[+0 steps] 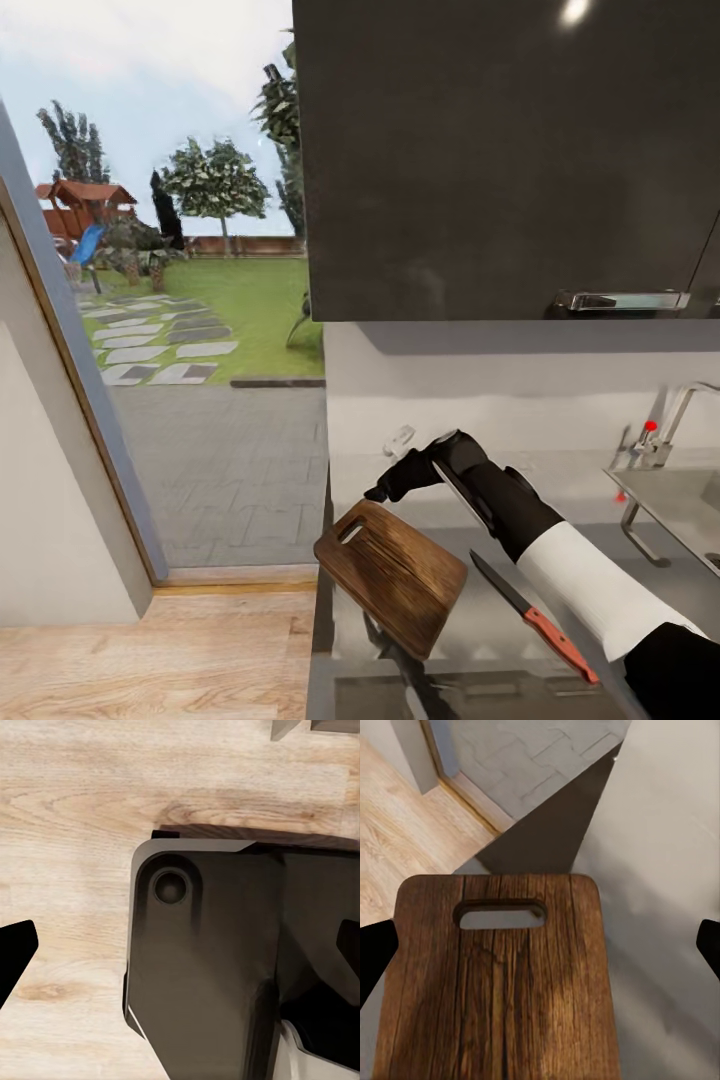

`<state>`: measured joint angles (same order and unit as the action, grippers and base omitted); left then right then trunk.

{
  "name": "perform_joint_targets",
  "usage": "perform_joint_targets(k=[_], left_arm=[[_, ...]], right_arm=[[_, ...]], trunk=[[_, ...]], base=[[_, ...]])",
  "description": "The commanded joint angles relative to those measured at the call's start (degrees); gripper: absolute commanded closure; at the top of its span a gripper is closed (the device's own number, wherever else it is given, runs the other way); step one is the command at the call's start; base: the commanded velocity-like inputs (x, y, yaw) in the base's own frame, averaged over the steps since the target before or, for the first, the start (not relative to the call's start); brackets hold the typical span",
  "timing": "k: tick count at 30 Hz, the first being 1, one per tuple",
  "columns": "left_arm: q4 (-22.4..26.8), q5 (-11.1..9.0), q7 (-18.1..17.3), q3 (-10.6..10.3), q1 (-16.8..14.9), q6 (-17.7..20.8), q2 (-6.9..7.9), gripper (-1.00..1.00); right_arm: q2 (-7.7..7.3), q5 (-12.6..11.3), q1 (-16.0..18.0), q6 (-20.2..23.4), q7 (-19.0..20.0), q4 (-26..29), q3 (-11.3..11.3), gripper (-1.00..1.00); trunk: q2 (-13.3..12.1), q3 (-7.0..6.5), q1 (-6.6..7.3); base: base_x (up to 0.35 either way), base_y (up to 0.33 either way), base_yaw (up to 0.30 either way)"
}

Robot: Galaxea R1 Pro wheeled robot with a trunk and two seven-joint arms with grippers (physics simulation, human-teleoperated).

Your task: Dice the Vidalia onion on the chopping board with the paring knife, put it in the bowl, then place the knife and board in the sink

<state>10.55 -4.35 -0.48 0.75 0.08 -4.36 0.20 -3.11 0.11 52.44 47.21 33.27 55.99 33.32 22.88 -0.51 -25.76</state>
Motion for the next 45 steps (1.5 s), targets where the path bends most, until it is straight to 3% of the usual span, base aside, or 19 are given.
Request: perform_joint_targets(k=[1,16,21,25,32,35,37,40,45], left_arm=[[0.0,-0.5,-0.1,0.0,0.0,-0.1,-0.01,-1.0],[-0.1,-0.4,-0.1,0.0,0.0,-0.1,-0.02,-1.0],[-0.1,-0.4,0.0,0.0,0.0,-0.1,-0.02,-1.0],[-0.1,-0.5,0.0,0.0,0.0,-0.1,-0.02,-1.0],[-0.2,-0.4,-0.1,0.0,0.0,-0.1,-0.02,-1.0],[-0.2,-0.5,-0.1,0.0,0.0,-0.1,-0.02,-1.0],[-0.2,-0.5,-0.1,0.0,0.0,-0.1,-0.02,-1.0],[-0.2,-0.4,-0.1,0.0,0.0,-0.1,-0.02,-1.0],[-0.2,-0.4,-0.1,0.0,0.0,-0.1,-0.02,-1.0]], right_arm=[[-0.01,0.0,0.0,0.1,0.2,0.0,0.2,-1.0],[1.07,0.4,1.2,-0.3,5.4,-1.8,0.6,-1.0],[2.28,0.3,6.6,-0.3,5.5,-6.5,0.6,-1.0],[6.03,0.4,15.8,-0.4,5.5,-18.2,0.6,-1.0],[6.57,0.2,17.1,-2.5,6.2,-21.6,1.0,-1.0],[6.65,0.2,17.1,-3.8,9.3,-22.9,2.9,-1.0],[6.68,0.4,17.1,-5.5,12.8,-23.4,6.2,-1.0],[6.47,0.7,17.1,-9.3,18.3,-23.9,13.1,-1.0],[5.57,0.8,17.1,-13.7,22.1,-25.8,17.8,-1.0]], trunk=[[0.0,0.02,-0.02],[0.0,0.02,-0.02],[0.0,0.02,-0.02],[0.0,0.02,-0.02],[0.0,0.02,-0.02],[0.0,0.02,-0.02],[0.0,0.02,-0.02],[0.0,0.02,-0.02],[0.0,0.02,-0.02]], base=[[0.0,0.0,0.0],[0.0,0.0,0.0],[0.0,0.0,0.0],[0.0,0.0,0.0],[0.0,0.0,0.0],[0.0,0.0,0.0],[0.0,0.0,0.0],[0.0,0.0,0.0],[0.0,0.0,0.0]])
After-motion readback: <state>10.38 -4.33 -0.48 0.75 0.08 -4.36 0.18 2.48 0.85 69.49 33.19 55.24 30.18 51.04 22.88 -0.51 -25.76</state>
